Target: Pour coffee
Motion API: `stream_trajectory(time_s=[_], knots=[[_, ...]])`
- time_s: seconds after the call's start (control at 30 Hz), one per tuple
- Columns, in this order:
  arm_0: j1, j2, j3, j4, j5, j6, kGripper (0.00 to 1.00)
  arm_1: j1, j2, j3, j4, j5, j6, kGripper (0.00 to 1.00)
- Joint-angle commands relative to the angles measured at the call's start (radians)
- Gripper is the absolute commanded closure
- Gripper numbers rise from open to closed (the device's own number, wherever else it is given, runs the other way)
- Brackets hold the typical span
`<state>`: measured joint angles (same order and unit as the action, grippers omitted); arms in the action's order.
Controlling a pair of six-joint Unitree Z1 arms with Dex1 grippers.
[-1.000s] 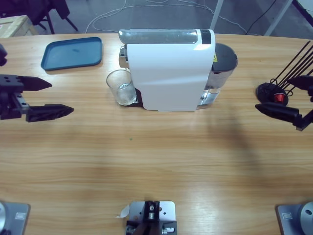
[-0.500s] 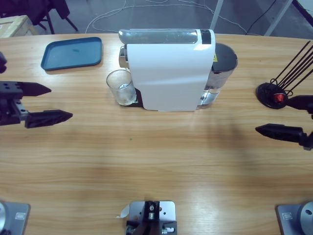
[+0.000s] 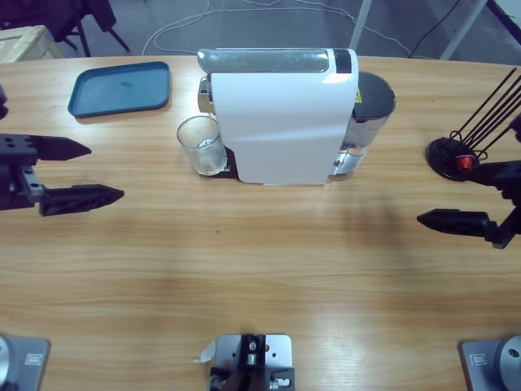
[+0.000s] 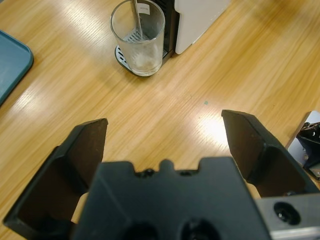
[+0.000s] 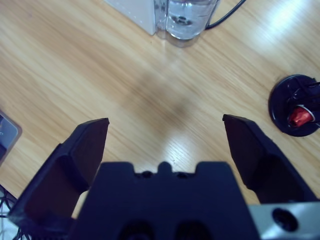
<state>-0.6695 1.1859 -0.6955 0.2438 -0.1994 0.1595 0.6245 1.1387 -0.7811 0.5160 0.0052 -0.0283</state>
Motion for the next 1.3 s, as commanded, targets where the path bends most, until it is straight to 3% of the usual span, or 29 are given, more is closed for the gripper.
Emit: stream_trajectory(time_s=[0.03, 1.17, 1.3], knots=[[-0.004, -0.022, 0.041, 0.025, -0.005, -0.001, 0.0, 0.011, -0.043, 0.044, -0.028, -0.002, 0.018, 0.0], [-0.004, 0.03, -0.018, 0.015, -0.009, 0.0, 0.0, 0.012, -0.084, 0.088, -0.077, -0.017, 0.027, 0.0], [-0.006, 0.023, -0.012, 0.022, -0.026, 0.079, 0.0, 0.012, -0.083, 0.088, -0.077, -0.017, 0.026, 0.0]])
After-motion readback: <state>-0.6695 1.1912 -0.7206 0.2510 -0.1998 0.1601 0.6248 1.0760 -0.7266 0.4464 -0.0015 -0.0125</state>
